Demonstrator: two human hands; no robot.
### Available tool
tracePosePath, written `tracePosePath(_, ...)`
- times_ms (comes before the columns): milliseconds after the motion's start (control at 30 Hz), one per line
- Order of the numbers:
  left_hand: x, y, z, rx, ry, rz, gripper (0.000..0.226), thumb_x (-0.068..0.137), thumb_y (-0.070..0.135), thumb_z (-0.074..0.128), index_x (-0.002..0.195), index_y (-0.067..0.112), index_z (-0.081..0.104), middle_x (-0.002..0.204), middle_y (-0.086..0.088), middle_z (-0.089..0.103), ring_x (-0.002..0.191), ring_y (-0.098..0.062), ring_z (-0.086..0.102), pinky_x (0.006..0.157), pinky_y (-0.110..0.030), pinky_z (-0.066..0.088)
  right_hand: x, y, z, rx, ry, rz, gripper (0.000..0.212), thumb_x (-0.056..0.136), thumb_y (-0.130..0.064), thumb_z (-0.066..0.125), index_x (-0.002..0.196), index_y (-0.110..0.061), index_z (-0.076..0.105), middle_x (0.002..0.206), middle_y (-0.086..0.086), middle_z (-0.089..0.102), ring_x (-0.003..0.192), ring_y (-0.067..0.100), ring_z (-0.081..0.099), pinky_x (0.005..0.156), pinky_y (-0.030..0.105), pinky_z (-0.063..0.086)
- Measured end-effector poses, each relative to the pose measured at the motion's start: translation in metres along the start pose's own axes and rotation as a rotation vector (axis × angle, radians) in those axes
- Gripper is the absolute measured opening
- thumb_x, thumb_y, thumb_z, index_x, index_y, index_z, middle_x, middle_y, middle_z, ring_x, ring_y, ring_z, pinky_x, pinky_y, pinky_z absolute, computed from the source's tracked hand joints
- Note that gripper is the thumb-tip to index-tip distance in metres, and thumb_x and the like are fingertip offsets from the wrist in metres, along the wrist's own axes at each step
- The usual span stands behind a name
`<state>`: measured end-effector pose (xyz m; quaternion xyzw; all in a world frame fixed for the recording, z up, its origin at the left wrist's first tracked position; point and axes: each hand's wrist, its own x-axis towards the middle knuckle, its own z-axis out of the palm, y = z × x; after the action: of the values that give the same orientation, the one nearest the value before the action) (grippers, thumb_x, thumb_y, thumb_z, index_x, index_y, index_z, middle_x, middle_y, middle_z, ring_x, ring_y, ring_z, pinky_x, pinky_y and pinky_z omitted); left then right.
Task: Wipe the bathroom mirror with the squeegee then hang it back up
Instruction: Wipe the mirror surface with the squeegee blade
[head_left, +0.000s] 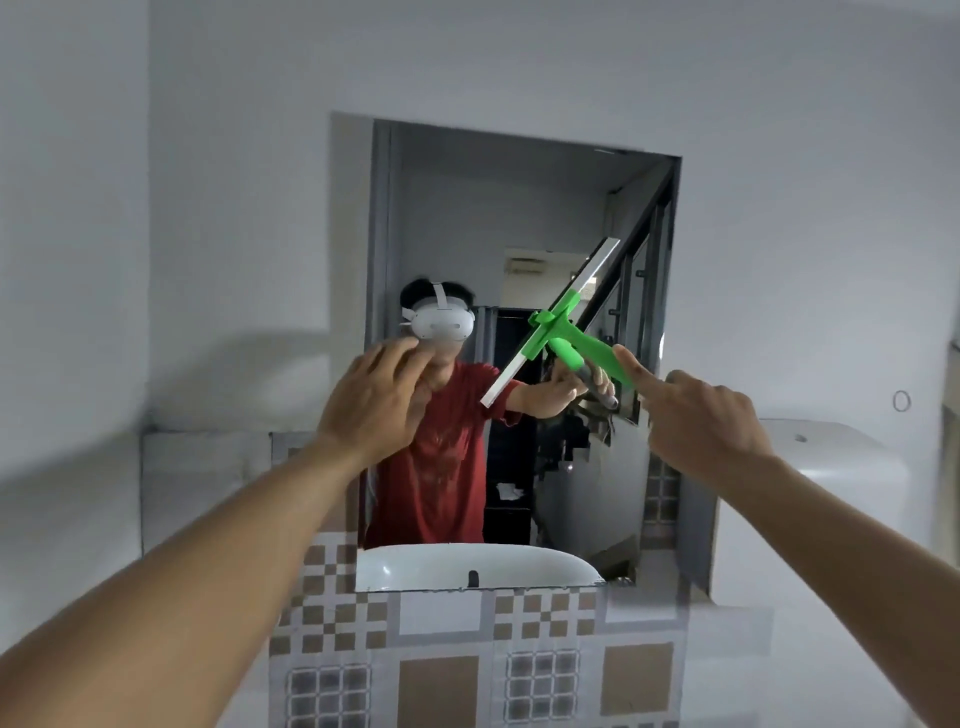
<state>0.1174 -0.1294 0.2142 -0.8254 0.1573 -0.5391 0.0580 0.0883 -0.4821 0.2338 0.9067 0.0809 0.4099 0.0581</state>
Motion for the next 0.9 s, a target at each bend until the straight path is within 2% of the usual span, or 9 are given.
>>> tracePosePath(100, 0.055, -0.009, -0.02, 0.089, -0.014, 0.037, 0.062, 0.089, 0.029, 0.062, 0.145, 0.012, 0.043, 0.147, -0.017, 0.041, 0.13, -0.036, 0.042, 0.105, -0.05, 0.046, -0.013, 0.003, 0.007, 0.105, -0.008, 0.051, 0.081, 0.096, -0.017, 0.047, 0.156, -0.043, -0.001, 0.09, 0.005, 0.061, 0.062, 0.022, 0.055, 0.053, 0.032, 0.042)
tracePosePath(233, 0.103, -0.02, -0.036, 0.171, -0.102, 0.059, 0.073, 0.086, 0.029, 0.066, 0.151, 0.021, 0.035, 0.156, -0.016, 0.028, 0.139, -0.038, 0.031, 0.105, -0.054, 0.046, -0.034, -0.005, 0.035, 0.275, 0.013, 0.141, 0.078, 0.098, -0.019, 0.048, 0.156, -0.043, 0.002, 0.085, 0.007, 0.063, 0.062, 0.025, 0.061, 0.056, 0.042, 0.058)
tracePosePath(300, 0.11, -0.023, -0.035, 0.176, -0.151, 0.058, 0.074, 0.086, 0.028, 0.065, 0.153, 0.024, 0.033, 0.16, -0.014, 0.022, 0.141, -0.038, 0.026, 0.105, -0.054, 0.046, -0.047, -0.01, 0.051, 0.344, 0.014, 0.189, 0.083, 0.096, -0.015, 0.051, 0.155, -0.044, 0.001, 0.083, 0.004, 0.064, 0.06, 0.023, 0.061, 0.053, 0.043, 0.059)
tracePosePath(400, 0.11, -0.026, -0.032, 0.181, -0.148, 0.07, 0.076, 0.084, 0.031, 0.07, 0.152, 0.023, 0.036, 0.16, -0.014, 0.024, 0.14, -0.039, 0.027, 0.105, -0.054, 0.043, -0.067, -0.026, 0.063, 0.421, -0.037, 0.278, 0.082, 0.095, -0.014, 0.05, 0.156, -0.043, 0.004, 0.083, 0.004, 0.064, 0.061, 0.023, 0.061, 0.049, 0.036, 0.053)
tracePosePath(500, 0.108, -0.027, -0.032, 0.167, -0.144, 0.074, 0.079, 0.08, 0.032, 0.073, 0.15, 0.023, 0.039, 0.157, -0.014, 0.027, 0.138, -0.041, 0.029, 0.102, -0.055, 0.044, -0.08, -0.052, 0.067, 0.477, -0.082, 0.353, 0.078, 0.098, -0.014, 0.049, 0.158, -0.036, 0.005, 0.078, 0.001, 0.057, 0.052, 0.012, 0.048, 0.042, 0.027, 0.033)
tracePosePath(567, 0.109, -0.027, -0.035, 0.167, -0.147, 0.067, 0.079, 0.079, 0.032, 0.074, 0.149, 0.023, 0.039, 0.156, -0.013, 0.029, 0.136, -0.041, 0.03, 0.1, -0.055, 0.045, -0.087, -0.069, 0.073, 0.549, -0.089, 0.404, 0.077, 0.1, -0.015, 0.048, 0.159, -0.033, 0.003, 0.077, 0.001, 0.058, 0.051, 0.01, 0.046, 0.043, 0.029, 0.036)
tracePosePath(733, 0.109, -0.026, -0.037, 0.16, -0.154, 0.058, 0.079, 0.081, 0.033, 0.075, 0.15, 0.024, 0.038, 0.156, -0.011, 0.029, 0.137, -0.04, 0.029, 0.101, -0.054, 0.044, -0.104, -0.117, 0.093, 0.779, -0.135, 0.518, 0.085, 0.099, -0.013, 0.051, 0.158, -0.029, -0.007, 0.074, 0.0, 0.062, 0.055, 0.016, 0.057, 0.055, 0.042, 0.058)
tracePosePath(833, 0.109, -0.027, -0.039, 0.174, -0.158, 0.063, 0.079, 0.081, 0.037, 0.074, 0.15, 0.025, 0.039, 0.156, -0.011, 0.03, 0.137, -0.039, 0.03, 0.099, -0.054, 0.045, -0.103, -0.156, 0.083, 0.997, -0.124, 0.57, 0.082, 0.101, -0.011, 0.048, 0.158, -0.027, -0.009, 0.072, 0.0, 0.061, 0.06, 0.017, 0.06, 0.053, 0.037, 0.055)
tracePosePath(900, 0.11, -0.028, -0.043, 0.183, -0.166, 0.063, 0.08, 0.081, 0.043, 0.075, 0.15, 0.026, 0.04, 0.155, -0.01, 0.032, 0.136, -0.038, 0.031, 0.098, -0.053, 0.047, -0.096, -0.181, 0.075, 1.161, -0.075, 0.625, 0.076, 0.104, -0.017, 0.044, 0.157, -0.027, -0.009, 0.071, -0.006, 0.056, 0.06, 0.007, 0.053, 0.05, 0.026, 0.046)
